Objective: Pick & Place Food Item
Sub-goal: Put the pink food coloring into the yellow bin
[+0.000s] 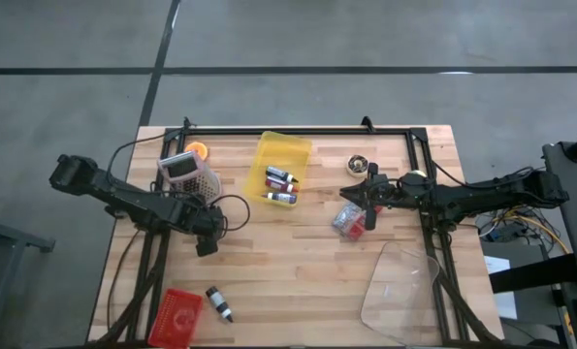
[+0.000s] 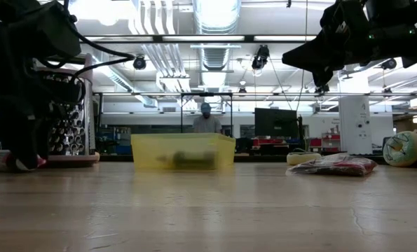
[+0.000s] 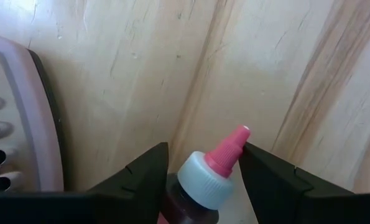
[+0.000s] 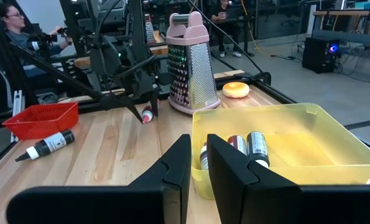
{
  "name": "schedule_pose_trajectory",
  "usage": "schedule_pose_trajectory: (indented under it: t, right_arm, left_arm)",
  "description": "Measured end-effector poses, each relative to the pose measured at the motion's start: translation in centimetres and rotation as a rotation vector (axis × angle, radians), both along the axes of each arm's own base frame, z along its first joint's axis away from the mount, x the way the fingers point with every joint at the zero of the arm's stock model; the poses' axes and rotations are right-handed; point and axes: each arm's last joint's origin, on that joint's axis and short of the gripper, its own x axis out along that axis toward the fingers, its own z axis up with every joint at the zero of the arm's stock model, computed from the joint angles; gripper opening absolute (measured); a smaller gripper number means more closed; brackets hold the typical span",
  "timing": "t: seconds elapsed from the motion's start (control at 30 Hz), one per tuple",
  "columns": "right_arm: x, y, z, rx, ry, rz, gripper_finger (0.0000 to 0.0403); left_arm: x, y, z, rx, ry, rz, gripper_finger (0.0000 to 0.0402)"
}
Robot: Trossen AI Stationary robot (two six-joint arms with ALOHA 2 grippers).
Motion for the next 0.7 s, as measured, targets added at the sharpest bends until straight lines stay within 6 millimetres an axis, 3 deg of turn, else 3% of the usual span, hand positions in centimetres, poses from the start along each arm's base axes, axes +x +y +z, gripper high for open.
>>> schedule_pose_trajectory:
  t: [0.37, 0.7]
  right_arm:
    - [0.0, 0.0, 0.0, 0.0, 0.0, 0.0, 0.0047]
    - [0.0, 0.0, 0.0, 0.0, 0.0, 0.0, 0.0047]
  left_arm:
    - [0.03, 0.02, 0.01, 0.01, -0.005, 0.001, 0.0164]
    - [0.14, 0.04, 0.06, 0.023, -0.019, 0.004, 0.0105]
